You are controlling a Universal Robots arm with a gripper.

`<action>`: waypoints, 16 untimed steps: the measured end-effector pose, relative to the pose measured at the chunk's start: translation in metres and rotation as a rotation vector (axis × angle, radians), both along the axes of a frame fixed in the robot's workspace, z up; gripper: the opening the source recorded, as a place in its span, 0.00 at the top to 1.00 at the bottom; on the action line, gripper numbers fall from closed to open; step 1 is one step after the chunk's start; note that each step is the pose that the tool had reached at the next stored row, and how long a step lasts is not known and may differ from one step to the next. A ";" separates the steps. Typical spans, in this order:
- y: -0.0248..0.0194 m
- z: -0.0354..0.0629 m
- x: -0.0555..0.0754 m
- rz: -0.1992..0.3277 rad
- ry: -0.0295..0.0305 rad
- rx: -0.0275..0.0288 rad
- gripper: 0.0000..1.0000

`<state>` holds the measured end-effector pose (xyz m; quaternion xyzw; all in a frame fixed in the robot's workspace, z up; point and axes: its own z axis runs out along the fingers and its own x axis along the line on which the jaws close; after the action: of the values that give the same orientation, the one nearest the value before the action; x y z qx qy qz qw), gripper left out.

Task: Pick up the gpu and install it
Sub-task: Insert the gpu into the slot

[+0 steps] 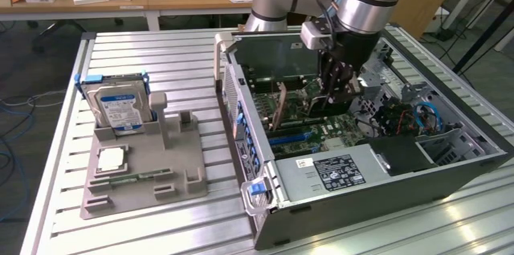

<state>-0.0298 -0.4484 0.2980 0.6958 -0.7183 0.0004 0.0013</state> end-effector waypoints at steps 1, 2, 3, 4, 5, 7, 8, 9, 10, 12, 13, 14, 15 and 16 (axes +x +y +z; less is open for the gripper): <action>-0.0005 -0.0015 0.000 0.000 0.0000 0.0000 0.74; -0.0007 -0.0032 -0.001 0.000 0.0000 -0.0001 0.74; -0.0008 -0.0050 -0.002 0.000 0.0000 -0.0001 0.74; -0.0008 -0.0068 -0.003 0.000 0.0000 -0.0001 0.74; -0.0009 -0.0088 -0.005 0.000 0.0000 -0.0001 0.74; -0.0012 -0.0120 -0.008 0.003 0.0000 -0.0002 0.74; -0.0014 -0.0132 -0.008 0.008 -0.0001 -0.0002 0.74; -0.0016 -0.0143 -0.008 0.014 0.0000 -0.0002 0.74; -0.0017 -0.0154 -0.009 0.020 0.0000 -0.0002 0.74; -0.0019 -0.0176 -0.010 0.032 0.0000 -0.0003 0.74; -0.0019 -0.0178 -0.011 0.035 0.0001 -0.0004 0.74; -0.0019 -0.0178 -0.011 0.035 0.0000 -0.0004 0.74; -0.0019 -0.0177 -0.011 0.035 0.0001 -0.0005 0.74; -0.0019 -0.0180 -0.012 0.035 0.0001 -0.0005 0.74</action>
<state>-0.0418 -0.4503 0.2800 0.7083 -0.7059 0.0006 0.0015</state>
